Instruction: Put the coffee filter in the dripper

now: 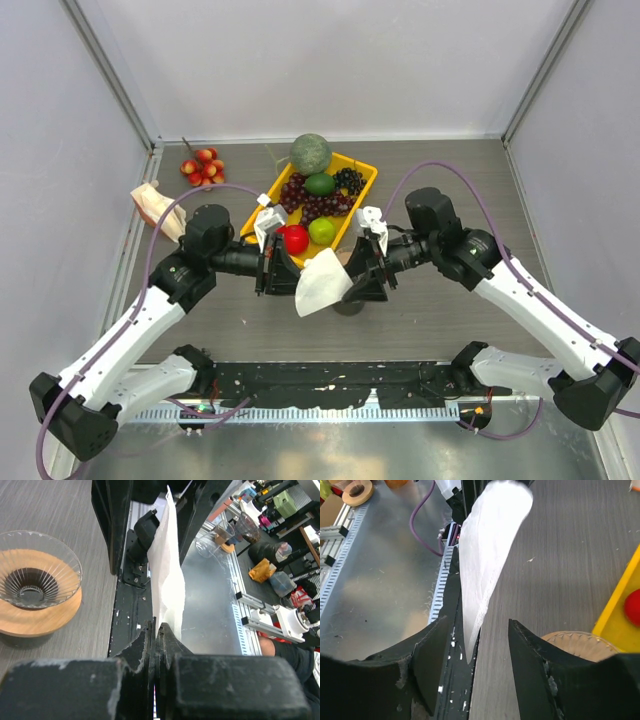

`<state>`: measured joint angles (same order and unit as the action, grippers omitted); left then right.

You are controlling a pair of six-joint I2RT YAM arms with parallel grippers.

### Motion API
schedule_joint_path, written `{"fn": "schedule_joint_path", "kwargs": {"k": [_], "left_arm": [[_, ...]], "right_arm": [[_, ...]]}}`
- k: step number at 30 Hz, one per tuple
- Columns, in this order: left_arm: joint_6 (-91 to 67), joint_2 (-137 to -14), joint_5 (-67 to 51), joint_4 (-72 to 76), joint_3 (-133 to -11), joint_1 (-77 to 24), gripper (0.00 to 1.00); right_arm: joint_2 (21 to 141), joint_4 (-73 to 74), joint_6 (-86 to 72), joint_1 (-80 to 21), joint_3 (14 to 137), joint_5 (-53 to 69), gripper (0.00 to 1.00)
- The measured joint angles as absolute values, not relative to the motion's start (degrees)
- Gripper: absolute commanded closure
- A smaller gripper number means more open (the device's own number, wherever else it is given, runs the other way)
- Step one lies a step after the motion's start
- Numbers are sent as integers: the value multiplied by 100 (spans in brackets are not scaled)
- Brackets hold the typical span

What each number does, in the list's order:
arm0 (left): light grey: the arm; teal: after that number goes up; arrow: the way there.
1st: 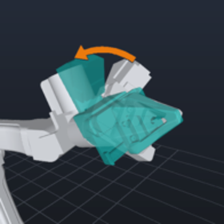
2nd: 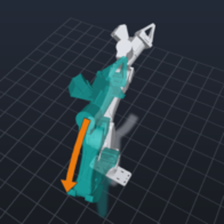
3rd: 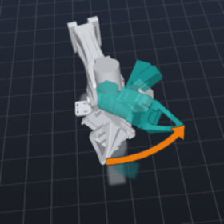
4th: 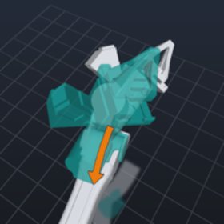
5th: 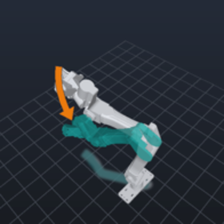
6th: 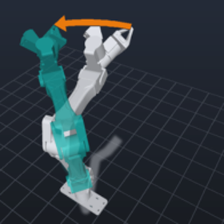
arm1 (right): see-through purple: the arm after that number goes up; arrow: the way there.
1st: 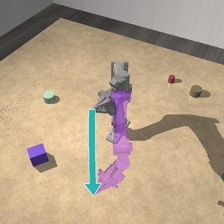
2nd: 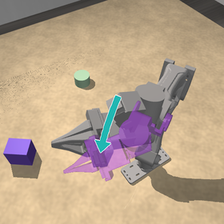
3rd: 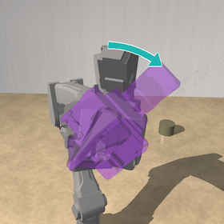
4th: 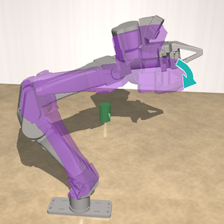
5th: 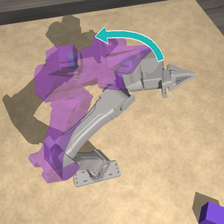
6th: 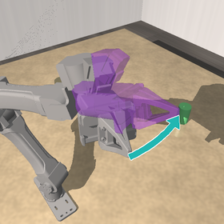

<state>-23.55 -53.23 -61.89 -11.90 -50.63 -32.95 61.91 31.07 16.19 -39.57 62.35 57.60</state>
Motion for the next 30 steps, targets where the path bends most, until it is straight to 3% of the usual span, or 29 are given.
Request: {"fn": "schedule_joint_path", "kwargs": {"k": [12,13,15,17,19,30], "left_arm": [[-740,-5830,-5677,-2871,-5835,-3688,100],[-674,-5867,-5647,-2947,-5885,-3691,95],[-582,-5889,-5612,-3028,-5927,-3691,63],[-556,-5885,-5596,-3055,-5924,-3693,48],[-661,-5881,-5579,-3004,-5905,-3701,40],[-1793,-5830,-5461,-2080,-5242,-3059,34]], "right_arm": [[6484,3304,1826,-4099,6792,5684,95],[6495,3308,1811,-4136,6788,5677,95],[6490,3301,1824,-4185,6781,5660,95],[6484,3277,1833,-4204,6759,5618,95],[6475,3260,1833,-4217,6735,5548,95],[6222,3028,1787,-4217,6726,5179,95]]}}
